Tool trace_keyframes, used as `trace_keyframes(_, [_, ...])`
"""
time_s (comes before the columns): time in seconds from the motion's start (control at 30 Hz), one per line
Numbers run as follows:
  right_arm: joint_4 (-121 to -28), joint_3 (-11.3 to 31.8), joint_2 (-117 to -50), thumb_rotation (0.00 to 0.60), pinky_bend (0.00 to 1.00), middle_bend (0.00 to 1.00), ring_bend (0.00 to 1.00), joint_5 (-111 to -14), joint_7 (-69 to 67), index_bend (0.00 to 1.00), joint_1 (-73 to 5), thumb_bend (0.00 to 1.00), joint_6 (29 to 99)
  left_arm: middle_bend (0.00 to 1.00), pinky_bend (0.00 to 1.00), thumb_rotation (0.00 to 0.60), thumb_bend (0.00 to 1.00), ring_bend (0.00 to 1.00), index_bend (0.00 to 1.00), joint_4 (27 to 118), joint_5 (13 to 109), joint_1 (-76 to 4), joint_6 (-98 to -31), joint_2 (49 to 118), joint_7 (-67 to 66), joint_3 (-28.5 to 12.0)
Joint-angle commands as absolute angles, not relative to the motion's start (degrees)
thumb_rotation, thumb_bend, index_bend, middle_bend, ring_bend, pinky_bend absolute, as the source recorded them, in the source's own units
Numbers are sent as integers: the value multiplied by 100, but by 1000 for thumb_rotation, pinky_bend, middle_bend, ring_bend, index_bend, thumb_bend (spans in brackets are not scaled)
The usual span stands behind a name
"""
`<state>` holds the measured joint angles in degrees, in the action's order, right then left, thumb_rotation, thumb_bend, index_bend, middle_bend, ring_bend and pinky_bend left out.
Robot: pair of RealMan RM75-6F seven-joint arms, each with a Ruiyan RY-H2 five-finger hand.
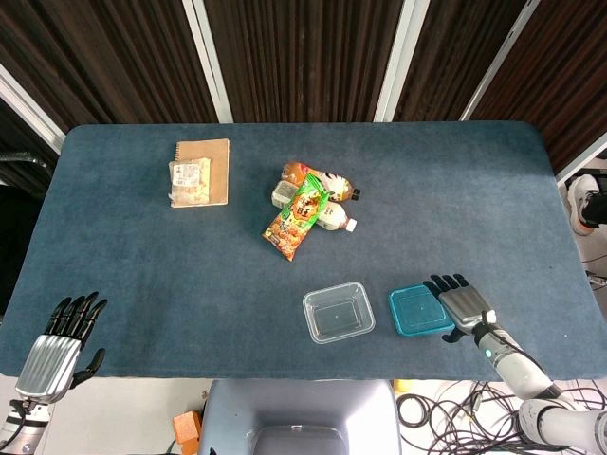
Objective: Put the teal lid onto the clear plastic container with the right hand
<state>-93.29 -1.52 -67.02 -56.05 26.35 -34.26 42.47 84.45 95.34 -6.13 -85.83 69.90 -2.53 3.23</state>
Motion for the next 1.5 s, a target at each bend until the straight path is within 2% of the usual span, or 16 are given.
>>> trace_keyframes(0.03, [-9300, -178, -6729, 600, 0, 0, 0, -5528, 2678, 0, -3467, 91, 4269, 0, 34, 600, 388, 5, 0, 8441, 9537, -615, -8573, 6993, -253, 331])
trace_keyframes(0.67, [-9060, -449, -7201, 600, 0, 0, 0, -4509, 3374, 22, -3957, 91, 4372, 0, 34, 600, 387, 6, 0, 8431, 9586, -643, -8558, 6999, -241, 346])
trace_keyframes(0.77, [-9056, -481, -7252, 600, 0, 0, 0, -4413, 3434, 94, -3987, 94, 4451, 0, 34, 600, 387, 6, 0, 8434, 9592, -653, -8543, 7000, -233, 350])
trace_keyframes(0.97, [-9040, -465, -7318, 600, 0, 2, 0, -4482, 3384, 373, -3947, 100, 4714, 0, 35, 600, 387, 6, 0, 8435, 9605, -645, -8576, 6993, -211, 352])
trace_keyframes(1.03, [-9035, -458, -7325, 600, 0, 36, 0, -4553, 3343, 501, -3911, 101, 4810, 0, 35, 600, 387, 6, 0, 8432, 9606, -641, -8587, 6991, -207, 352])
trace_keyframes(1.1, [-9032, -460, -7323, 600, 0, 70, 0, -4620, 3308, 552, -3875, 101, 4884, 0, 34, 600, 387, 7, 0, 8432, 9611, -637, -8596, 6985, -201, 356])
trace_keyframes(1.33, [-9229, -275, -7102, 600, 4, 101, 0, -5164, 2763, 562, -3653, 101, 5268, 0, 34, 600, 387, 6, 0, 8436, 9620, -620, -8625, 6979, -192, 363])
trace_keyframes(1.5, [-9637, -43, -6657, 600, 73, 153, 4, -5828, 2081, 555, -3445, 101, 5645, 0, 34, 600, 387, 7, 0, 8447, 9640, -606, -8670, 6973, -180, 362])
